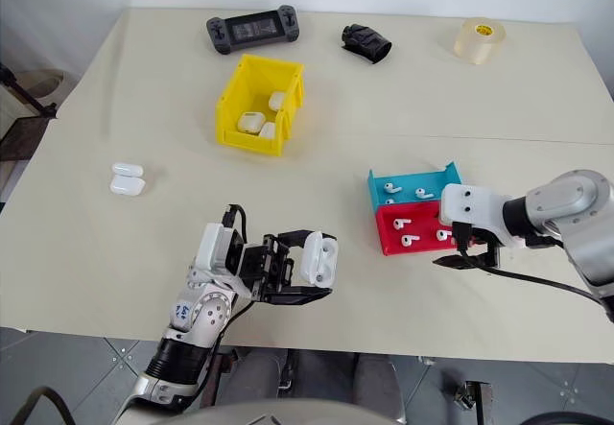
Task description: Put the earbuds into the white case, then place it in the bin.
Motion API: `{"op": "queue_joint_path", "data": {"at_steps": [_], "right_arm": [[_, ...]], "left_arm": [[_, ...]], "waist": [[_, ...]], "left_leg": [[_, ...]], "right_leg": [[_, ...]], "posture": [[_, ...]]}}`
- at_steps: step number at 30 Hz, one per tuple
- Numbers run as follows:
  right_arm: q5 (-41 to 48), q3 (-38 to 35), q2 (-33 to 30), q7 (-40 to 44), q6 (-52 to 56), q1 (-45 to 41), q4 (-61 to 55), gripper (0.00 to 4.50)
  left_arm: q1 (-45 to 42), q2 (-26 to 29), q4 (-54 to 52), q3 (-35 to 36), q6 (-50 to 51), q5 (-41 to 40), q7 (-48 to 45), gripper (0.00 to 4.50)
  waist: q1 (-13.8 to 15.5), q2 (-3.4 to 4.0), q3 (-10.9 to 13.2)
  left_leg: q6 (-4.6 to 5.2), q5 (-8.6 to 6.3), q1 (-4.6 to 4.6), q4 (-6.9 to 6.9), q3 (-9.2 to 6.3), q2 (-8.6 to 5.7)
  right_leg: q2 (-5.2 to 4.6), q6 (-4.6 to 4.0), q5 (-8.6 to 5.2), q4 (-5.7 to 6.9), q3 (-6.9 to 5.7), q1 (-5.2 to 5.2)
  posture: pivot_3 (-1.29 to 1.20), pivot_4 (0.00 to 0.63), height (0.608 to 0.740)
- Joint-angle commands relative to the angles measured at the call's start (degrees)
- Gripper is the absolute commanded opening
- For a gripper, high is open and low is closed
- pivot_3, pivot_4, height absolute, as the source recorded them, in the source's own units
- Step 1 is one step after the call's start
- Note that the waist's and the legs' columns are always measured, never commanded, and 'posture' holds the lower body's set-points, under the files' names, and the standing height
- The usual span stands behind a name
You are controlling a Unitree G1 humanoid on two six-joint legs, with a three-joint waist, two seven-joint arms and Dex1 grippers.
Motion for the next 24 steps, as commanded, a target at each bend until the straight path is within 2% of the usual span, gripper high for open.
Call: {"op": "queue_joint_path", "data": {"at_steps": [1, 10, 21, 24], "right_arm": [[-3.01, 0.81, 0.66, 1.68, -3.32, -1.99, 2.53, 4.5], [-8.15, 2.97, 2.53, 4.77, -10.25, -5.27, 8.7, 4.5], [-9.68, 2.68, 4.74, 6.12, -11.24, -6.55, 10.08, 0.79], [-9.98, 2.74, 5.2, 6.26, -11.49, -6.58, 10.22, 0.79]], "left_arm": [[-0.41, 0.32, -1.93, -0.13, -1.05, -0.25, -0.31, 2.82], [-1.27, -0.01, -2.08, -0.68, -1.38, -0.05, 0.29, 2.82], [-0.89, 0.47, -2.68, -0.47, -1.54, -0.23, 0.61, 2.82], [-1.01, 0.59, -2.67, -0.46, -1.57, -0.18, 0.67, 2.82]], "waist": [[-0.05, 0.01, 0.0], [-0.06, 0.02, 0.0], [-0.08, 0.02, 0.0], [-0.09, 0.02, 0.0]], "left_leg": [[0.0, 0.0, 0.0, 0.01, 0.0, 0.0], [-0.01, 0.0, 0.0, 0.02, 0.02, 0.0], [-0.01, -0.01, 0.0, 0.04, 0.02, 0.01], [-0.01, -0.01, 0.02, 0.06, 0.02, 0.02]], "right_leg": [[0.0, 0.0, 0.0, 0.02, 0.0, 0.0], [0.0, 0.0, 0.0, 0.04, 0.0, -0.02], [0.0, 0.01, 0.01, 0.04, -0.01, -0.01], [0.01, 0.01, 0.01, 0.1, -0.01, -0.01]], "posture": [[0.0, 0.15, 0.74], [0.0, 0.15, 0.74], [0.0, 0.15, 0.74], [0.0, 0.15, 0.74]]}}
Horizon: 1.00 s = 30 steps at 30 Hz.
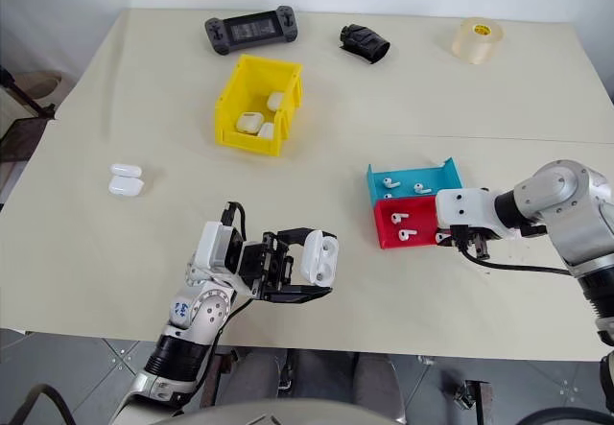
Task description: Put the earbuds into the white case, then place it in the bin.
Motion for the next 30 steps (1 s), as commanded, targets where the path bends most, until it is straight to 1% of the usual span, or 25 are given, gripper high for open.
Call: {"op": "queue_joint_path", "data": {"at_steps": [1, 3, 5, 7, 11, 14, 16, 19, 21, 22, 24, 25, 27, 30], "right_arm": [[-0.76, -0.47, 0.39, 0.3, -0.33, -0.47, -0.1, 0.79], [-0.9, -0.46, 0.63, 0.32, -0.27, -0.54, -0.16, 0.79], [-0.88, -0.39, 0.79, 0.62, -0.07, -0.58, -0.41, 0.6], [-0.86, -0.56, 0.99, 0.41, 0.12, -0.57, -0.67, 0.58], [2.66, -3.98, 0.51, 0.24, 4.33, 0.38, -4.3, 0.58], [8.89, -9.07, -0.27, 1.44, 5.97, 2.56, -8.65, 0.58], [14.9, -14.45, 0.09, 1.76, 7.22, 4.89, -12.36, 0.58], [26.07, -25.52, 1.71, 0.04, 12.8, 10.7, -19.97, 0.58], [34.42, -33.19, 5.43, -4.2, 17.0, 14.64, -25.92, 0.58], [37.33, -35.91, 7.1, -7.26, 19.61, 16.01, -28.34, 0.58], [41.62, -38.82, 9.38, -12.43, 23.82, 17.75, -32.52, 0.58], [44.72, -40.6, 11.64, -16.2, 25.57, 19.04, -35.22, 0.58], [52.41, -43.56, 19.28, -24.86, 24.57, 20.28, -40.48, 0.58], [60.45, -43.21, 26.89, -37.51, 25.42, 21.12, -46.55, 0.58]], "left_arm": [[0.12, 0.02, -2.57, -0.28, -1.0, -0.16, 0.14, 2.82], [0.07, 0.1, -2.54, -0.23, -1.01, -0.18, 0.11, 2.82], [0.0, 0.21, -2.49, -0.14, -1.0, -0.25, 0.07, 2.82], [-0.04, 0.27, -2.45, -0.12, -0.98, -0.29, 0.03, 2.82], [-0.11, 0.33, -2.37, -0.05, -1.14, -0.48, -0.35, 2.82], [-0.36, 0.54, -2.48, 0.11, -1.01, -0.72, -0.7, 2.82], [-0.88, 1.0, -3.19, 0.36, 0.05, -1.31, -0.6, 2.82], [-2.07, 1.76, -5.27, 0.7, 3.3, -2.78, 0.83, 2.82], [-3.0, 2.2, -5.4, 0.85, 4.58, -3.21, 0.72, 2.82], [-3.45, 2.4, -5.29, 1.01, 5.16, -3.55, 0.5, 2.82], [-4.25, 2.79, -5.09, 1.77, 6.18, -4.46, 0.42, 2.82], [-5.12, 2.59, -4.96, 2.14, 6.91, -4.91, 0.99, 2.82], [-7.23, 2.19, -4.7, 3.03, 8.91, -6.24, 2.19, 2.82], [-10.07, 1.9, -4.31, 3.84, 12.09, -7.98, 3.0, 2.82]], "waist": [[-0.03, 0.0, 0.0], [-0.02, 0.0, 0.0], [-0.04, 0.0, 0.0], [-0.06, 0.0, 0.0], [-0.07, 0.0, 0.0], [0.02, 0.01, 0.01], [0.15, 0.01, 0.01], [0.35, 0.0, 0.01], [0.33, -0.01, 0.01], [0.31, -0.01, 0.01], [0.23, 0.0, 0.01], [0.2, 0.01, 0.01], [0.2, -0.09, 0.06], [0.17, -0.04, 0.05]], "left_leg": [[-0.01, 0.0, 0.01, 0.0, 0.0, 0.0], [-0.01, 0.0, 0.02, 0.01, 0.0, 0.01], [-0.01, -0.01, 0.02, 0.02, 0.0, 0.0], [-0.01, -0.01, 0.02, 0.03, 0.0, 0.0], [-0.02, -0.01, 0.04, 0.04, 0.01, 0.01], [-0.02, -0.01, 0.02, 0.03, 0.0, 0.0], [-0.03, -0.01, 0.0, 0.03, -0.01, 0.0], [-0.03, -0.01, -0.04, 0.04, -0.1, -0.01], [-0.03, -0.02, -0.03, 0.04, -0.15, -0.02], [-0.04, -0.03, -0.02, 0.04, -0.16, 0.0], [-0.04, -0.03, -0.02, 0.04, -0.22, 0.0], [-0.04, -0.03, -0.01, 0.04, -0.19, -0.01], [-0.05, -0.02, 0.0, 0.04, -0.25, 0.02], [-0.11, 0.02, 0.0, 0.06, -0.31, -0.02]], "right_leg": [[0.0, 0.0, 0.0, 0.02, 0.0, 0.0], [0.0, 0.0, 0.0, 0.04, 0.0, 0.0], [0.0, 0.0, 0.0, 0.07, 0.01, 0.0], [0.0, 0.0, 0.0, 0.09, 0.01, 0.0], [0.0, 0.0, 0.0, 0.13, 0.03, -0.01], [-0.02, 0.0, 0.0, 0.16, 0.03, -0.05], [-0.02, 0.0, 0.0, 0.15, 0.02, -0.05], [-0.04, 0.0, 0.0, 0.12, -0.07, -0.01], [-0.05, 0.02, 0.01, 0.08, -0.13, 0.06], [-0.03, 0.02, 0.01, 0.04, -0.18, 0.11], [-0.04, 0.02, 0.02, 0.03, -0.26, 0.14], [-0.04, 0.02, 0.02, 0.04, -0.24, 0.13], [-0.02, 0.01, 0.02, 0.11, -0.29, 0.12], [-0.05, 0.0, 0.03, 0.27, -0.33, 0.08]], "posture": [[0.0, 0.15, 0.74], [0.0, 0.15, 0.74], [0.0, 0.15, 0.74], [0.0, 0.15, 0.74], [0.0, 0.15, 0.74], [0.0, 0.15, 0.74], [0.0, 0.15, 0.74], [0.0, 0.15, 0.74], [0.0, 0.15, 0.74], [0.0, 0.15, 0.74], [0.0, 0.15, 0.74], [0.0, 0.15, 0.74], [0.0, 0.15, 0.74], [0.0, 0.15, 0.74]]}}
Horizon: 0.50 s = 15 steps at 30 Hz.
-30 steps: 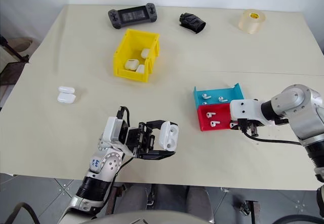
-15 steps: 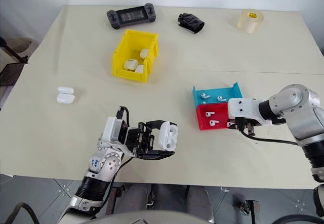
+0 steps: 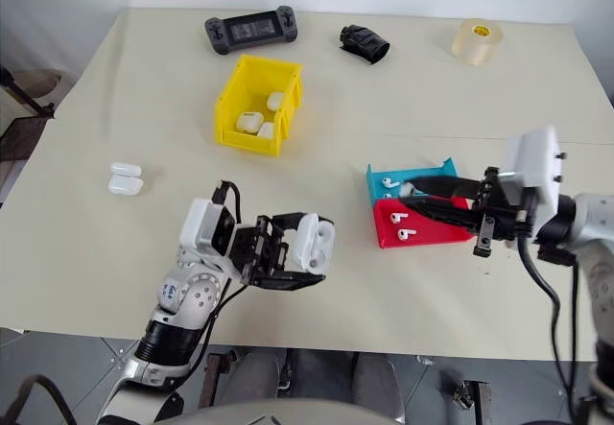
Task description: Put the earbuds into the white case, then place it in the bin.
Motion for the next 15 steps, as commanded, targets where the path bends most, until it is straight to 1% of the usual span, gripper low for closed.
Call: {"op": "queue_joint_path", "data": {"at_steps": [1, 3, 8, 12, 15], "right_arm": [[9.73, -0.76, 5.63, -14.33, 0.19, 0.37, -8.25, 0.58], [10.96, 1.62, 8.42, -19.42, -0.72, 0.55, -11.31, 0.58], [8.29, 7.63, 13.65, -24.82, -4.41, 2.69, -15.42, 0.58], [4.99, 11.81, 15.34, -25.02, -7.22, 5.36, -16.83, 0.58], [3.95, 13.57, 15.49, -24.49, -8.79, 7.77, -17.47, 0.58]], "left_arm": [[-2.57, -0.59, -0.82, 1.15, 3.46, -3.43, 1.31, 2.82], [-3.66, -0.51, -0.69, 1.81, 5.69, -4.67, 2.01, 2.82], [-4.63, -0.12, -0.22, 1.67, 8.25, -5.29, 0.49, 2.82], [-4.77, -1.57, 1.0, 0.41, 8.57, -4.22, -0.09, 2.82], [-4.9, -2.55, 1.7, 0.09, 8.4, -3.57, 0.03, 2.82]], "waist": [[-0.03, -0.01, 0.0], [-0.08, -0.01, 0.0], [-0.18, 0.0, 0.0], [-0.11, 0.0, 0.0], [-0.17, 0.0, 0.0]], "left_leg": [[0.0, 0.0, 0.0, 0.02, 0.0, 0.0], [0.0, 0.0, 0.01, 0.02, -0.02, -0.01], [0.01, 0.0, 0.01, -0.01, -0.03, -0.02], [0.03, 0.01, 0.02, -0.02, -0.03, -0.03], [0.03, 0.01, 0.01, -0.03, -0.02, -0.05]], "right_leg": [[0.0, 0.0, 0.0, 0.03, 0.0, 0.0], [0.01, 0.0, 0.0, 0.06, 0.01, 0.0], [0.05, 0.0, 0.0, 0.09, 0.06, -0.04], [0.07, 0.0, 0.0, 0.12, 0.09, -0.05], [0.07, 0.0, 0.0, 0.12, 0.12, -0.06]], "posture": [[0.0, 0.15, 0.74], [0.0, 0.15, 0.74], [0.0, 0.15, 0.74], [0.0, 0.15, 0.74], [0.0, 0.15, 0.74]]}}
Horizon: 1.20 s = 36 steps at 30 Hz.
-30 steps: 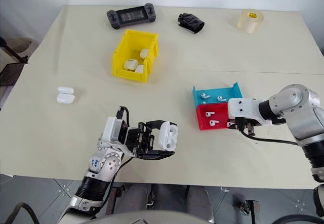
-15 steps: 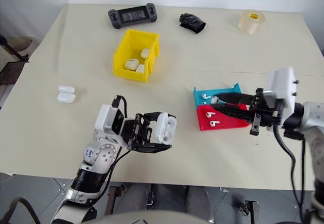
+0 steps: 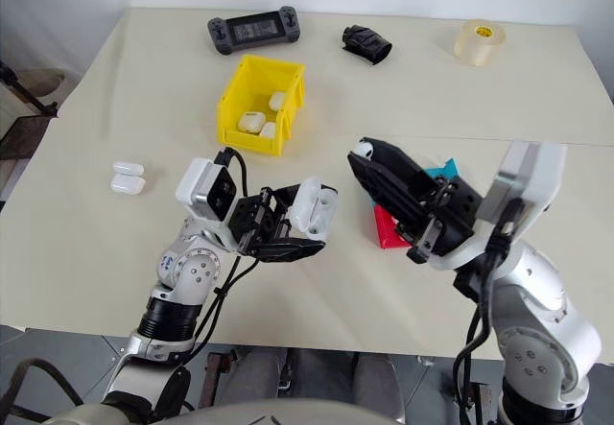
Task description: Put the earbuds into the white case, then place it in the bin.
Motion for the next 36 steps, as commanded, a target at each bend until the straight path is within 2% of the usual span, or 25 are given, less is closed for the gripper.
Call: {"op": "queue_joint_path", "data": {"at_steps": [1, 21, 36], "right_arm": [[-1.27, 1.46, -0.1, 0.84, -3.15, 2.97, -3.63, 0.58], [-7.05, 7.46, -0.97, 4.89, -11.02, 10.46, -3.45, 0.58], [-5.46, 9.16, -1.22, -3.47, -7.85, -1.28, -4.05, 0.58]], "left_arm": [[-0.81, -1.38, -0.13, -0.6, -0.31, 0.3, 0.14, 2.82], [-1.92, -2.0, 0.96, 1.13, 1.71, 0.03, 0.01, 2.82], [-0.8, -1.2, 1.35, 1.2, 3.36, -0.13, -2.0, 2.82]], "waist": [[0.04, 0.0, 0.0], [-0.01, 0.0, 0.0], [0.01, 0.0, 0.0]], "left_leg": [[0.01, 0.0, 0.0, -0.01, 0.01, -0.01], [0.01, 0.0, 0.06, -0.04, 0.04, 0.02], [0.0, 0.0, 0.05, -0.06, 0.04, 0.02]], "right_leg": [[0.0, 0.0, 0.0, 0.0, 0.02, 0.0], [0.06, -0.01, -0.01, -0.02, 0.16, 0.0], [0.03, -0.01, -0.01, -0.04, 0.18, -0.03]], "posture": [[0.0, 0.15, 0.74], [0.0, 0.15, 0.74], [0.0, 0.15, 0.74]]}}
